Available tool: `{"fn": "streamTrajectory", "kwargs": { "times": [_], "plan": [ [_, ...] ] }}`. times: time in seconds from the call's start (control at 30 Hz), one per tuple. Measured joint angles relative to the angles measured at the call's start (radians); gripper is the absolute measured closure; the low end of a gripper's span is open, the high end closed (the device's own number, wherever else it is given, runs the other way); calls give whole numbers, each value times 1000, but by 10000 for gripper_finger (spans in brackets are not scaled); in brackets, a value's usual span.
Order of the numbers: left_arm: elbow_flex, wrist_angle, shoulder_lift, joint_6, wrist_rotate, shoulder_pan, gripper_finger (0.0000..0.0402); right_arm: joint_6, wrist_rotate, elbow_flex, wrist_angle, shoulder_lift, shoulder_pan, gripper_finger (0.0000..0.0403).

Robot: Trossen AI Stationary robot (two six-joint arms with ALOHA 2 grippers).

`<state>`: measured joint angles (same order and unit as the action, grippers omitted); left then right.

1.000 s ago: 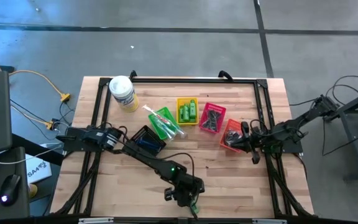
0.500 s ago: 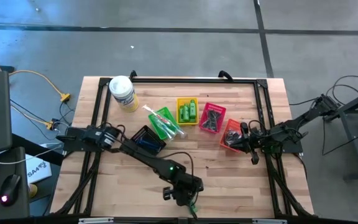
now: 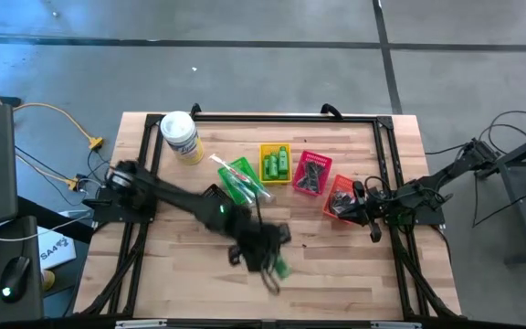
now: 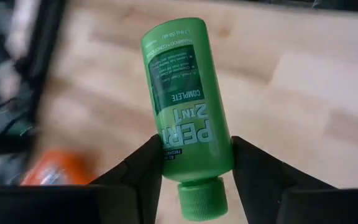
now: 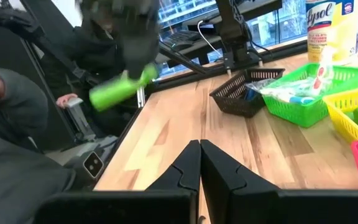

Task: Pick & Place Travel size toiletries
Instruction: Put the green shampoo into the yellow bin

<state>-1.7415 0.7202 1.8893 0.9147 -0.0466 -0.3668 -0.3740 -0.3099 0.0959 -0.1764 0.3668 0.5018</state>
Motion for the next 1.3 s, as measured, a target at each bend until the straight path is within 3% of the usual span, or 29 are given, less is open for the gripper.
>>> {"fn": "streamTrajectory", "kwargs": {
  "times": [0.23,0.6,0.93,1.3],
  "plan": [
    [-1,13,-133,140,-7,190,243,-15,0,0,0,1,0,400],
    [10,18,-67,397,-300,551,243,-23,6,0,0,1,0,400],
    [9,-27,45,625,-330,695,243,-25,-3,0,-16,1,0,400],
    [9,-24,160,679,-347,802,243,-21,-9,0,-15,1,0,400]
  ]
}}
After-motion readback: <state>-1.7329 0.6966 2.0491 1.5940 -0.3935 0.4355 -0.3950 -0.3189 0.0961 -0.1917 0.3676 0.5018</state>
